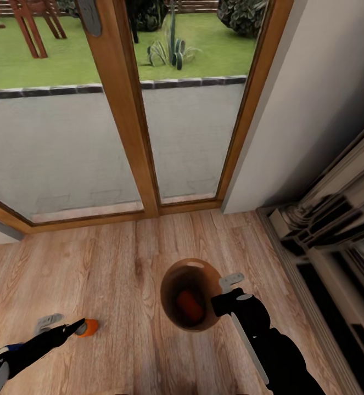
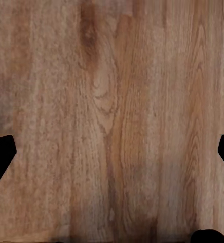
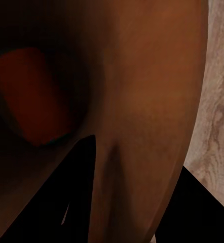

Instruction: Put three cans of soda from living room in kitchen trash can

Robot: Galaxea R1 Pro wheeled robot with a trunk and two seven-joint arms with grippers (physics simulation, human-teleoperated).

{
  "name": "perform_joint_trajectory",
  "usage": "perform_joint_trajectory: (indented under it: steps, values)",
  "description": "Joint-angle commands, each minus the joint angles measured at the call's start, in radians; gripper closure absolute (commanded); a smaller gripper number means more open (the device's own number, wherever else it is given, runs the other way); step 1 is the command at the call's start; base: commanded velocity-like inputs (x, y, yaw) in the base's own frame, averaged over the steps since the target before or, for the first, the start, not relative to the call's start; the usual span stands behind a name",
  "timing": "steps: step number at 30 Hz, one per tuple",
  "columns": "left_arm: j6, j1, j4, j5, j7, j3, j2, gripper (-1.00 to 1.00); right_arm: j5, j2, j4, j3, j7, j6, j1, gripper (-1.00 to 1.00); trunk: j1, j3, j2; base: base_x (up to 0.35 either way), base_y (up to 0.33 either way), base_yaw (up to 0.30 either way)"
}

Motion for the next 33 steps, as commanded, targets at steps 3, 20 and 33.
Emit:
perform_joint_trajectory:
  steps: [3,20,33]
  values:
    - [-0.001,0.0,-0.012,0.002,0.156,0.01,-0.001,-1.0,-0.017,0.0,0.0,0.001,0.0,-0.001,0.0,1.0,0.0,0.0,0.0,0.0,0.0,0.0]
    - [-0.029,-0.001,-0.081,0.003,0.567,0.009,-0.06,-1.0,-0.017,0.0,0.002,0.001,0.0,-0.001,0.0,1.0,0.0,0.0,0.0,0.0,0.0,0.0]
    - [-0.111,-0.001,-0.103,0.0,0.581,0.009,-0.062,-1.0,-0.017,0.0,0.002,0.001,0.0,-0.001,0.0,1.0,0.0,0.0,0.0,0.101,0.0,0.0]
